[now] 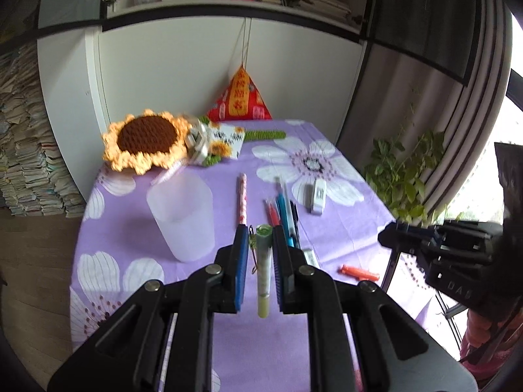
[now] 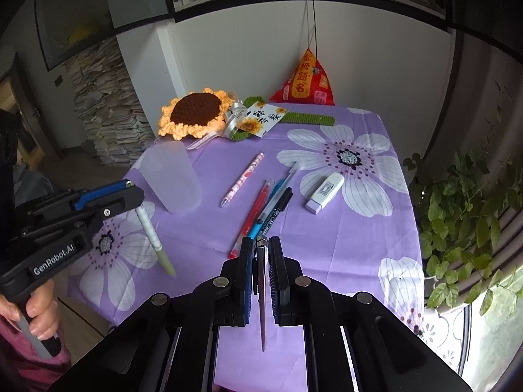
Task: Organize stationery
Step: 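Lift the light green pen with the left tool while the right carries the silver pen to the cup, then drop the light green pen into the cup with the left tool while the right drops the silver pen in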
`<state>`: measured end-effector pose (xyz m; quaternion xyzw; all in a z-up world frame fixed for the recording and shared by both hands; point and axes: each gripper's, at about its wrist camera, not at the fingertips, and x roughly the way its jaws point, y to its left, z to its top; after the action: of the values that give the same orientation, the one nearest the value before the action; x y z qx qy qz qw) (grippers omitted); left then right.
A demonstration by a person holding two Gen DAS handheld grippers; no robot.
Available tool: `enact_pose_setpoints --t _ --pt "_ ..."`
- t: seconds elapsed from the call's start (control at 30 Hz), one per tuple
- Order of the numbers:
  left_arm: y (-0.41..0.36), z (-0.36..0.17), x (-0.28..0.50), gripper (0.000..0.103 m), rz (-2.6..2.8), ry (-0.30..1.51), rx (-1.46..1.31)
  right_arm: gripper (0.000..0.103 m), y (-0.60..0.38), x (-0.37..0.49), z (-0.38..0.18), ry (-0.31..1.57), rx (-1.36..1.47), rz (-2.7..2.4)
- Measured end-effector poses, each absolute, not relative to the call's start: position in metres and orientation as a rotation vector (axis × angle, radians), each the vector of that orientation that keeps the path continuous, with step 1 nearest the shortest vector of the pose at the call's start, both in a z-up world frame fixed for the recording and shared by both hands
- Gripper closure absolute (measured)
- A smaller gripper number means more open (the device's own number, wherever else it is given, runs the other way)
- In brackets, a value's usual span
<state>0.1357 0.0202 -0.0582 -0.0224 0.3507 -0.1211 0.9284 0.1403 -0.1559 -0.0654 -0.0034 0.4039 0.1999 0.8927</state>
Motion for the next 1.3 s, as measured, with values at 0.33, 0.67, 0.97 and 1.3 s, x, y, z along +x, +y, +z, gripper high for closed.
enact_pose_setpoints --t 0.33,0.67,0.97,1.3 --pt "0.042 0.005 0.152 0.09 -0.165 0.551 -0.03 0.093 -0.145 0.138 -0.041 0.766 0.018 0.443" --pt "0.077 -0.007 0.2 0.09 -0.079 0.565 -0.032 0.093 -0.13 0.153 -0.029 0.745 0.027 0.452" --pt "0.093 -0.051 0.228 0.09 -0.081 0.663 -0.065 0.093 -0.1 0.175 0.0 0.684 0.025 0.491" --pt "0.098 -0.073 0.229 0.09 -0.102 0.71 -0.096 0.093 -0.062 0.204 0.019 0.635 0.043 0.563"
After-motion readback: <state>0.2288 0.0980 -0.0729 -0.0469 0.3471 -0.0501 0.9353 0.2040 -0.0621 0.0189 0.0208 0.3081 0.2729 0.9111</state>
